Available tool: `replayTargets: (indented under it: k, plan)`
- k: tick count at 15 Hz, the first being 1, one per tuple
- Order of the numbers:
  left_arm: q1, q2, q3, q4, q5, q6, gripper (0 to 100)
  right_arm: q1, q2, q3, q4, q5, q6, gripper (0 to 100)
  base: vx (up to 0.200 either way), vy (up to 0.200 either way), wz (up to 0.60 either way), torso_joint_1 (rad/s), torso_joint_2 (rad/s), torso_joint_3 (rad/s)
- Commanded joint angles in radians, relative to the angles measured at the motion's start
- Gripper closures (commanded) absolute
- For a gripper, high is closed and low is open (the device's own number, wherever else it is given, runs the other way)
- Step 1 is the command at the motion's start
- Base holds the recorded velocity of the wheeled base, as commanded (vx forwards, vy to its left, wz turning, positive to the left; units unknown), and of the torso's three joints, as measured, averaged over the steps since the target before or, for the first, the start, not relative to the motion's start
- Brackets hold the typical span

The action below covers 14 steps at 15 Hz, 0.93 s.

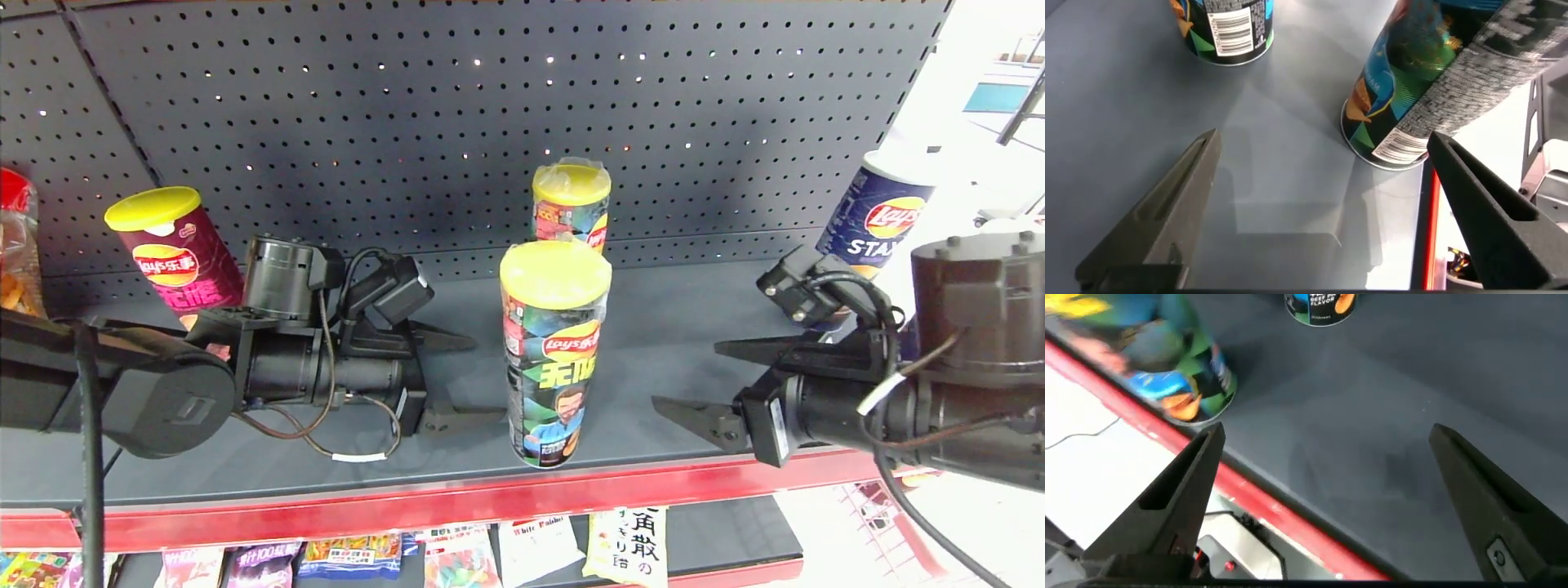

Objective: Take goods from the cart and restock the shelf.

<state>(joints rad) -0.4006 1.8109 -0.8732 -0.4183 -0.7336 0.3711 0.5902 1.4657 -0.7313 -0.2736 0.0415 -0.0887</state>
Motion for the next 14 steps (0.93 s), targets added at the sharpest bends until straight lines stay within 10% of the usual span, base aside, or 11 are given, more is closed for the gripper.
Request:
replayTargets:
  k: [1, 14]
  plan:
    - [0.000, -0.004, -0.001, 0.000, 0.000, 0.000, 0, -0.004, 0.096, -0.054, -0.001, 0.000, 0.000, 0, 0.000, 0.000, 0.00, 0.000, 0.00, 0.000]
    - [0.005, 0.001, -0.024, -0.002, 0.000, -0.006, 0, 0.023, 0.245, -0.183, -0.002, 0.003, 0.006, 0, 0.000, 0.000, 0.00, 0.000, 0.00, 0.000]
